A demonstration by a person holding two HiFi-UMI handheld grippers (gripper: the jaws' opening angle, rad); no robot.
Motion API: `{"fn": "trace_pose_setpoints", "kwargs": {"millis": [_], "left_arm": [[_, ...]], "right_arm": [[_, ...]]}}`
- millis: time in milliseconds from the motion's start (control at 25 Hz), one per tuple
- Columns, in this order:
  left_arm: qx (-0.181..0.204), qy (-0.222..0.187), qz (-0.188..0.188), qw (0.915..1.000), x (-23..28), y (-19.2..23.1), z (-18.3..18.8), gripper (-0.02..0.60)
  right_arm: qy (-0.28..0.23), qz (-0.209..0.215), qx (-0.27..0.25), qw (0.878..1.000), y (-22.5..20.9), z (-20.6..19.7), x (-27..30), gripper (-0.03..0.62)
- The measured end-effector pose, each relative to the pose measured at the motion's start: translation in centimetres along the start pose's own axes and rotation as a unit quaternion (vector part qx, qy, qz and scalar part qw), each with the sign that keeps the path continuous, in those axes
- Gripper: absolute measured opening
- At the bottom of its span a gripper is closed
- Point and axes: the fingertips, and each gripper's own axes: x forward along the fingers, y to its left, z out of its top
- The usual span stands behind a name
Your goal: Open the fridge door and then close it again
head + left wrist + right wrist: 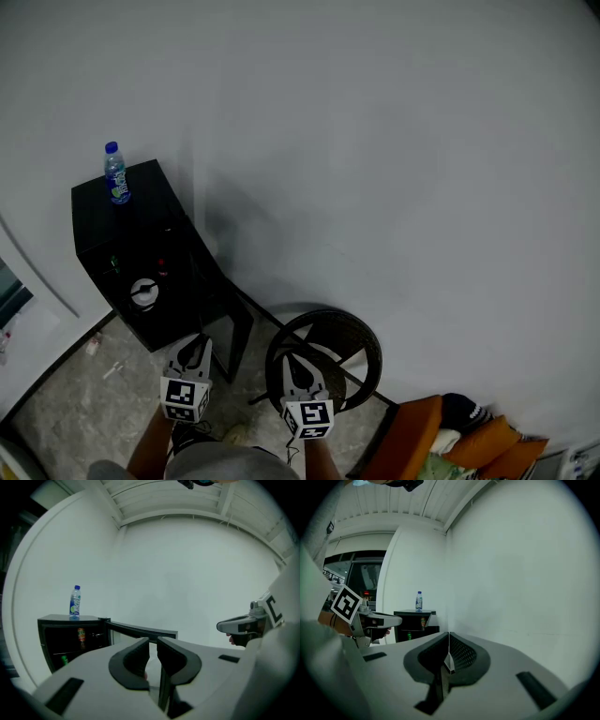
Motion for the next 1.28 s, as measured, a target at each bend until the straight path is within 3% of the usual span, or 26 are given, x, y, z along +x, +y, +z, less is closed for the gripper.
{"fn": "trace_pose_setpoints", "kwargs": {"millis": [400, 640, 1280], "left_arm": [[-0.018, -0.003, 0.091, 0.9957, -6.1, 5.5, -0.2, 0.026], [-0.029, -0.014, 0.124, 0.9917, -8.7, 7.1, -0.2, 0.012], [-0.032, -0.010, 0.130, 0.9910, -8.1, 7.8, -0.1, 0.003]], "right_arm": [[-0.014, 0.089, -0.010, 0.996, 6.7, 1.3, 3.2, 0.025], [-0.016, 0.125, -0.014, 0.992, 9.5, 1.6, 4.1, 0.025], [-0.011, 0.116, -0.011, 0.993, 8.9, 1.2, 4.6, 0.025]]}}
